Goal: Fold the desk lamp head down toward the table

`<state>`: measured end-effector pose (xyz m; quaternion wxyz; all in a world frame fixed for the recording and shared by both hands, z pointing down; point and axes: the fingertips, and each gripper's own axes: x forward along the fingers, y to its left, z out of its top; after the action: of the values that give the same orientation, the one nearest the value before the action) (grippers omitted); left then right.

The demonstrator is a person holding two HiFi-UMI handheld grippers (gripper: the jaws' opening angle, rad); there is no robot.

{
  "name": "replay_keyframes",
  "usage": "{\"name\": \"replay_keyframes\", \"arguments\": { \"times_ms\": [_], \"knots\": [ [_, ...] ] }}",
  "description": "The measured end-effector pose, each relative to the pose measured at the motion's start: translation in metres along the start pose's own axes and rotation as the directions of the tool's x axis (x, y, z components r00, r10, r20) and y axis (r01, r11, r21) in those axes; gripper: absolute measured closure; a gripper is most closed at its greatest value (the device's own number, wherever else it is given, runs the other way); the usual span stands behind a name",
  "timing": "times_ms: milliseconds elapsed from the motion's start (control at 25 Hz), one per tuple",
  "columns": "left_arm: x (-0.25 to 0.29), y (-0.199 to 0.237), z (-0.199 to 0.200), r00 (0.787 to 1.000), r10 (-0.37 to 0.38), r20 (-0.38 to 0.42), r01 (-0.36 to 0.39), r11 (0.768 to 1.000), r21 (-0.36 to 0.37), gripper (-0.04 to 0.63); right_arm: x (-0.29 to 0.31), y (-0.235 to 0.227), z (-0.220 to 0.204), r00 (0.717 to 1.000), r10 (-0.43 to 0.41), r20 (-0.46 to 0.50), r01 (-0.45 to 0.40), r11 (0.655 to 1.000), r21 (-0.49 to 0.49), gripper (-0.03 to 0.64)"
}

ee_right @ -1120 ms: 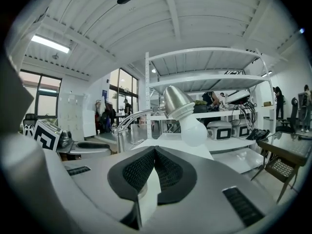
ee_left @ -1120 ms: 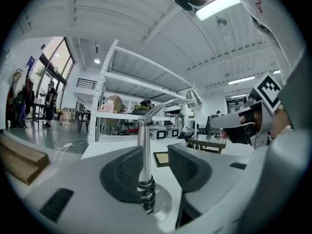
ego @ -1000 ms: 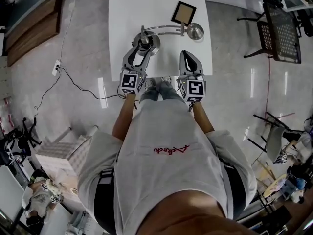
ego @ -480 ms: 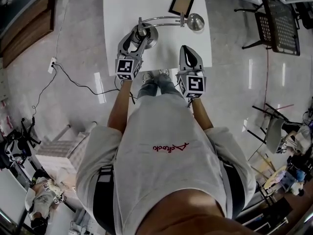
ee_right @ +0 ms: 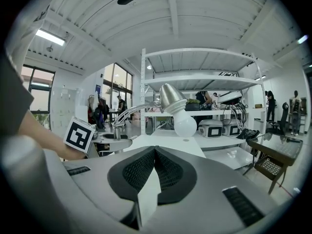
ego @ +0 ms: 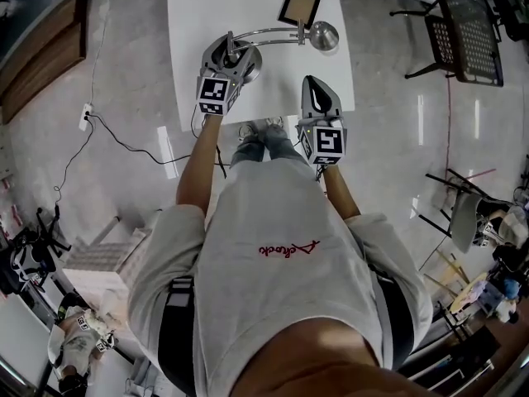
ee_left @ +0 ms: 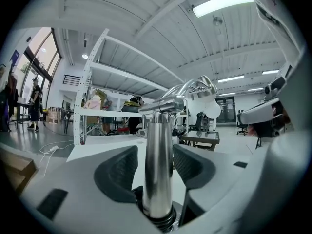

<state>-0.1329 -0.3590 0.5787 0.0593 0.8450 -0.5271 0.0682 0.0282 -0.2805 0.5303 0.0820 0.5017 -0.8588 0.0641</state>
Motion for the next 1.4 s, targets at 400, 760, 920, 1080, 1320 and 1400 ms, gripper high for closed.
{"name": "replay_keyframes", "arguments": {
  "times_ms": [400,760,920,1080,1320,1400],
  "knots": [
    [0.003,-0.004,0.006,1.000,-0.020,-0.005,0.020,0.998,0.056,0.491,-0.003,-0.014,0.015,0.998,-0.052,0.031,0.051,0.998,0.034,0.609],
    [0.006,-0.003,0.007,0.999,-0.035,0.000,0.035,0.998,0.054,0.491,0.004,-0.015,0.050,0.982,-0.185,0.040,0.179,0.840,-0.512,0.612],
    [0.005,-0.004,0.007,0.999,-0.035,-0.002,0.035,0.998,0.051,0.491,0.007,-0.011,0.063,0.980,-0.188,0.068,0.189,0.757,-0.626,0.611],
    [0.005,-0.005,0.004,0.999,-0.042,-0.008,0.042,0.998,0.051,0.491,0.005,-0.010,0.066,0.981,-0.173,0.090,0.194,0.810,-0.553,0.607],
    [0.006,-0.004,0.006,0.999,-0.035,0.006,0.034,0.998,0.046,0.491,0.015,-0.022,0.075,0.983,-0.176,0.057,0.179,0.823,-0.540,0.253],
    [0.005,-0.004,0.006,0.999,-0.040,-0.003,0.040,0.998,0.046,0.491,0.021,-0.024,0.079,0.985,-0.167,0.045,0.164,0.820,-0.548,0.241]
  ]
}}
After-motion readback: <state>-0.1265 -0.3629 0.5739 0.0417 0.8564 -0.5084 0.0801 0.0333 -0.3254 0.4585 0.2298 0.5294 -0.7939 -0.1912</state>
